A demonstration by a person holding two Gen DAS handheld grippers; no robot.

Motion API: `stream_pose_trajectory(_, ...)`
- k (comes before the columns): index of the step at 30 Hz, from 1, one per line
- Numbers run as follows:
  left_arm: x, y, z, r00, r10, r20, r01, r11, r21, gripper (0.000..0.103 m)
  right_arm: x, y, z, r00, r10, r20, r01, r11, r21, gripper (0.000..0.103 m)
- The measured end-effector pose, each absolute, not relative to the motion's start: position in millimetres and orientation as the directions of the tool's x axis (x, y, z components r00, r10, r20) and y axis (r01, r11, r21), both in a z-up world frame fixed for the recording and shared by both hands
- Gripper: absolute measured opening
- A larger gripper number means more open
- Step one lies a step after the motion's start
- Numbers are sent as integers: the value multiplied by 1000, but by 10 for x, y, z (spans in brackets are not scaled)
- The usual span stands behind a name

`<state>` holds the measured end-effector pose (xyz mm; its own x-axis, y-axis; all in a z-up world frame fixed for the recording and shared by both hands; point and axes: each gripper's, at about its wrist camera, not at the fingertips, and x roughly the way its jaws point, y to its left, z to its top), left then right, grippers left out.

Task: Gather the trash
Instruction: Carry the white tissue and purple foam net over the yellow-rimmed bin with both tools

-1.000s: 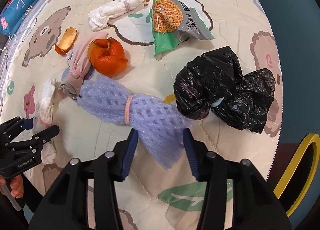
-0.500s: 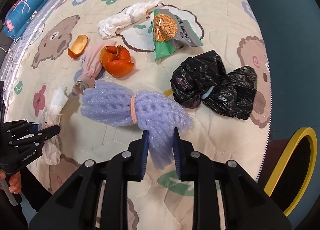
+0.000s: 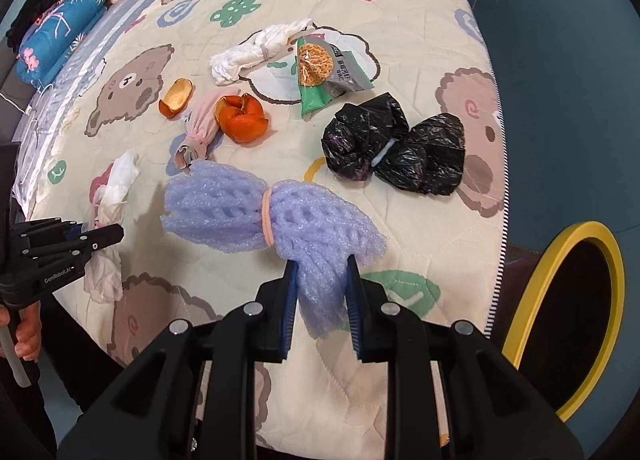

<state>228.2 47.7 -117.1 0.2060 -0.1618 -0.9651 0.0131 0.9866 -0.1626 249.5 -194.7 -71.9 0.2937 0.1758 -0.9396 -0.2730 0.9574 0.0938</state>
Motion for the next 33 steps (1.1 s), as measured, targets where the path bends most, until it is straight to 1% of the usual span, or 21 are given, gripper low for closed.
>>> stream_pose_trajectory(14, 2184, 158, -912, 221, -186, -957, 68, 982, -175, 18, 2227, -2471, -448, 353, 170, -920, -212, 972, 98, 22)
stream_pose_trajectory(33, 2245, -876, -651, 227, -231, -946, 212, 960, -184, 18, 2033, -3452, -484, 390, 156, -907, -54, 988, 146, 22)
